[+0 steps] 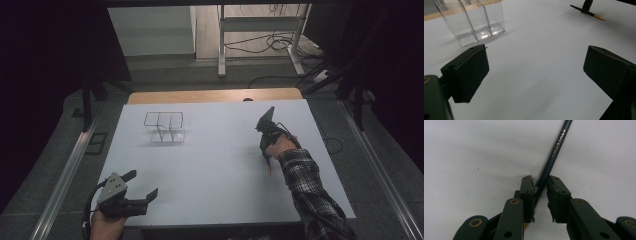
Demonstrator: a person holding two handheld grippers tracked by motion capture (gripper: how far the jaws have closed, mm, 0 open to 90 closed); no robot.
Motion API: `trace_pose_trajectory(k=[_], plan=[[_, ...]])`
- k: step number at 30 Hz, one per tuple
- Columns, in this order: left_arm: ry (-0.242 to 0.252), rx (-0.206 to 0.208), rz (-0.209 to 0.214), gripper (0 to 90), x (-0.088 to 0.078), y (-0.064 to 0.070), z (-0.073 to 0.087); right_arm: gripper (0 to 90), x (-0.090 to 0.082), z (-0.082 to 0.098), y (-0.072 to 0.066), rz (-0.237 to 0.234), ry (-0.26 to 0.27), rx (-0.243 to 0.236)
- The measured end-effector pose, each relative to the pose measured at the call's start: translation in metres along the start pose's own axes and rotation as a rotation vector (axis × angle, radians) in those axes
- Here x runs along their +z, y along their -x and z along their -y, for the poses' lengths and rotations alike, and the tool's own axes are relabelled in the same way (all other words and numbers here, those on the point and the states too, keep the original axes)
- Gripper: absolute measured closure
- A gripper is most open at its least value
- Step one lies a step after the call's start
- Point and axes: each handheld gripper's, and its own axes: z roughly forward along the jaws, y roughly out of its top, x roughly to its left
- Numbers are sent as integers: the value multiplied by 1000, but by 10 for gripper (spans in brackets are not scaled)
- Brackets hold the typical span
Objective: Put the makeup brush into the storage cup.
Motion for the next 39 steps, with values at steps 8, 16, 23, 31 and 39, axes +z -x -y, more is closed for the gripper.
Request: trace_pose_trajectory(k=[8, 16, 23, 31, 39], plan=[[0, 1, 0, 65, 0, 0, 0, 794, 0, 1, 0, -1, 0, 5], [-1, 1, 0, 65, 0, 0, 0, 831, 0, 1, 0, -6, 2, 5], [0, 0, 0, 65, 0, 0, 0, 843, 0, 2, 0, 2, 7, 1], [-1, 0, -1, 65, 0, 0, 0, 843, -7, 3, 5, -6, 27, -11], [-1, -1, -2, 65, 0, 0, 0, 843, -12, 5, 6, -26, 50, -38]])
